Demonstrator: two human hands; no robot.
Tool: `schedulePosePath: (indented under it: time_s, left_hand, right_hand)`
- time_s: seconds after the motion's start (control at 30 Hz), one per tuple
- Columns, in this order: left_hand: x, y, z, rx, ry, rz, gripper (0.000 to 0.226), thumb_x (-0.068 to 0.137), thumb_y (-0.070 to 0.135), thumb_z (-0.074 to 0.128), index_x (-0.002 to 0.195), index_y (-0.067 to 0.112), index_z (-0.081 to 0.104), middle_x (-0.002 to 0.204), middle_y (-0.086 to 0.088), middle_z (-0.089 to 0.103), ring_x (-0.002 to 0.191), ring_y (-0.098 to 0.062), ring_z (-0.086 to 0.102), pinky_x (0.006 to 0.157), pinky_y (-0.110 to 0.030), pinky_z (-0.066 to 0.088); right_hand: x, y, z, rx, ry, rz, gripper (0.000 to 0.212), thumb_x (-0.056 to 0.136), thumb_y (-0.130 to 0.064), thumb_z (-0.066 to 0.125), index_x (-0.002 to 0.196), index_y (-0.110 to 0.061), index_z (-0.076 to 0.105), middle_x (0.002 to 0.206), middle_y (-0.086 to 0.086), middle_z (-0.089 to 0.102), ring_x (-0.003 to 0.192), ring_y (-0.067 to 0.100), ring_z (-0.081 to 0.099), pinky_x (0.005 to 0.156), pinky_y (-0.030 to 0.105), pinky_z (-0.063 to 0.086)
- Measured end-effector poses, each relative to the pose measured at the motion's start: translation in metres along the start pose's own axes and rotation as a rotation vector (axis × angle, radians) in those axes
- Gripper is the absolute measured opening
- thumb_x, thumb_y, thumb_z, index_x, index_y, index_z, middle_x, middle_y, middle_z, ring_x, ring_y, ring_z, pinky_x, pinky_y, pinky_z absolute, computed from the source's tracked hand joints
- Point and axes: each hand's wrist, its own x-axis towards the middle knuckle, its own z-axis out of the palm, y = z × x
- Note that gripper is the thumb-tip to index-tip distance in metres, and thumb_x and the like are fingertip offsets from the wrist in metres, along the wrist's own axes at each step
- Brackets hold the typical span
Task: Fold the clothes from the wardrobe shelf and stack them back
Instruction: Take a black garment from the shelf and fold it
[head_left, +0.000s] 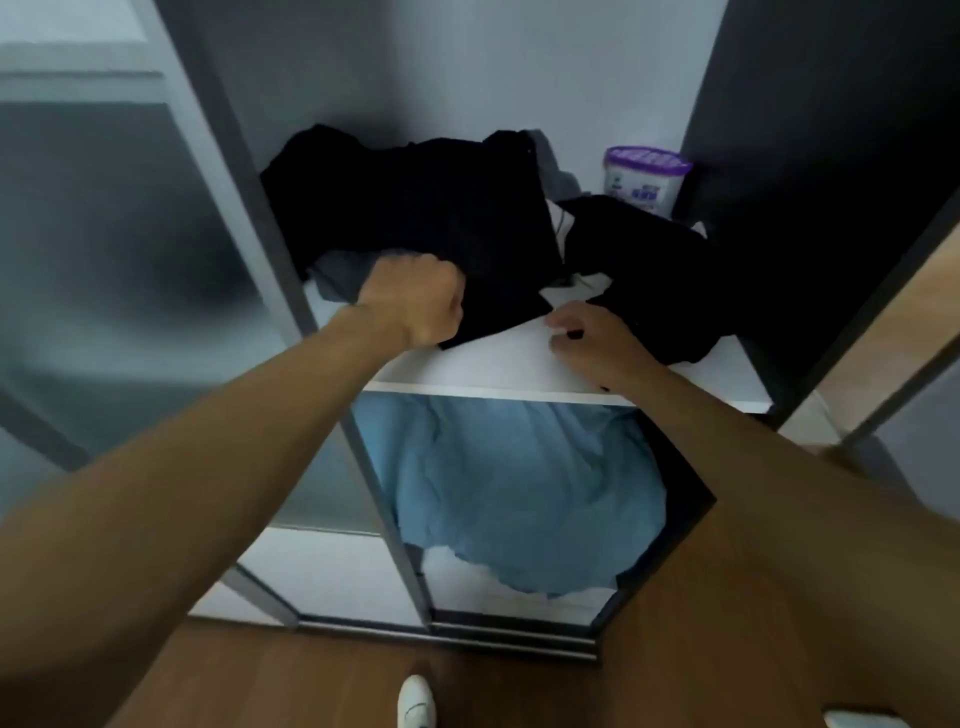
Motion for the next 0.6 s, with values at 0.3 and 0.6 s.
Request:
schedulePosePath:
  time_s: [0.3,0.6]
  left_hand:
    - [-0.063,-0.051,-0.014,0.640,-0.107,0.035,0.020,0.093,0.026,0.048,0.082,0.025,0.065,0.095,0.000,0.074,0.088,-0.021,0.067,0.074,-0.032,0.033]
    - [-0.062,-0.077,0.006,0.697,-0.054,0.128,0.024,0.095,0.029,0.046,0.088,0.027,0.070,0.088,0.004,0.073,0.084,-0.017,0.064,0.073,-0.034,0.029]
  right_hand:
    - [0.000,-0.039,0.052,-0.205,-0.199,-0.012,0.053,0.093,-0.021,0.058,0.145,-0.020,0.046,0.149,0.004,0.045,0.133,0.017,0.043,0.094,0.017,0.029]
    - [0.002,-0.061,0.088,-0.532,-0.095,0.094,0.035,0.095,-0.022,0.046,0.122,-0.001,0.052,0.130,0.016,0.046,0.119,0.033,0.048,0.090,0.038,0.046]
